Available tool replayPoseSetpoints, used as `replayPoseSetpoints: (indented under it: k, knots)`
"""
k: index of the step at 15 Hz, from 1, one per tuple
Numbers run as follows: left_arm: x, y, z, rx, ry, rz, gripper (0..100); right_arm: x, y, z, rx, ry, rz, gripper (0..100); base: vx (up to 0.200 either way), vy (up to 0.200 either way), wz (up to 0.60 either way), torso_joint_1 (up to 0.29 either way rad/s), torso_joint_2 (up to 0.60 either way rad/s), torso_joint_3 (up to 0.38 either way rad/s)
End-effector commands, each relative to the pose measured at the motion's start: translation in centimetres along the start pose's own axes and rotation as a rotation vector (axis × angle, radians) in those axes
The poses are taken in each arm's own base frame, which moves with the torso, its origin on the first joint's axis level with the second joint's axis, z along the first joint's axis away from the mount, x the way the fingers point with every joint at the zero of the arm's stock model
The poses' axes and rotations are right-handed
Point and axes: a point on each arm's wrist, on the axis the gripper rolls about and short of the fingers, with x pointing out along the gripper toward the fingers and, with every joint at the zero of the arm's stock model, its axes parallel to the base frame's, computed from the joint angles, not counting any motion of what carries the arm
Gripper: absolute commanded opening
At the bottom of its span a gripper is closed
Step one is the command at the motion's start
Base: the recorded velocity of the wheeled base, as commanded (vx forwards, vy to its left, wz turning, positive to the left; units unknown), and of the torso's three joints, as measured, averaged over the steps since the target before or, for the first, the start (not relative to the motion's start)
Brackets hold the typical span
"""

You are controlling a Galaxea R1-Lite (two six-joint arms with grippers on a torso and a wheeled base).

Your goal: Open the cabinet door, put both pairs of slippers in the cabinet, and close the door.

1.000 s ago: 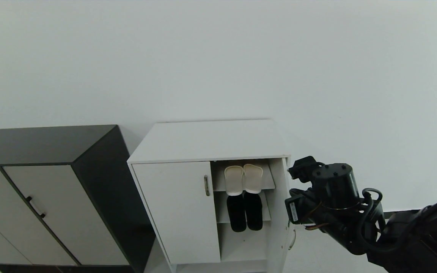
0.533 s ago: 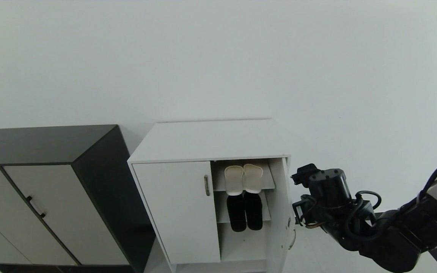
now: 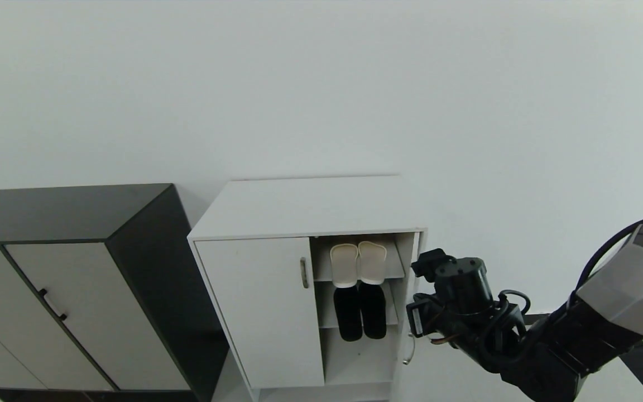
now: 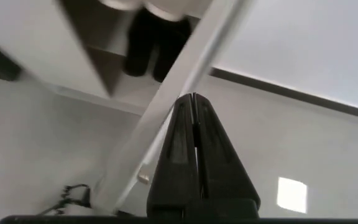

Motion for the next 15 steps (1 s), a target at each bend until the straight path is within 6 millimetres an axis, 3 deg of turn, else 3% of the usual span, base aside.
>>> replayPoseSetpoints:
  k: [1,6,11,15]
  knots:
    - [0.0,0.0,0.0,0.000,0.000,0.000,0,-0.1,0.9,0.1,0.035,-0.037,0.077,0,0.000,0.000,0.00,0.000,0.00,0.000]
    - [0.0,0.0,0.0,0.000,0.000,0.000,0,-1.2,0.7,0.5,0.049,-0.075,0.144,0,0.000,0.000,0.00,0.000,0.00,0.000]
    - [0.0,0.0,0.0,0.000,0.000,0.001,0,-3.6,0.1,-2.2,-0.010,-0.093,0.443,0,0.000,0.000,0.00,0.000,0.00,0.000]
    - [0.0,0.0,0.0,0.000,0.000,0.000,0,-4.2,0.3,-3.3,-0.062,-0.080,0.516,0,0.200,0.000,0.00,-0.004,0.00,0.001]
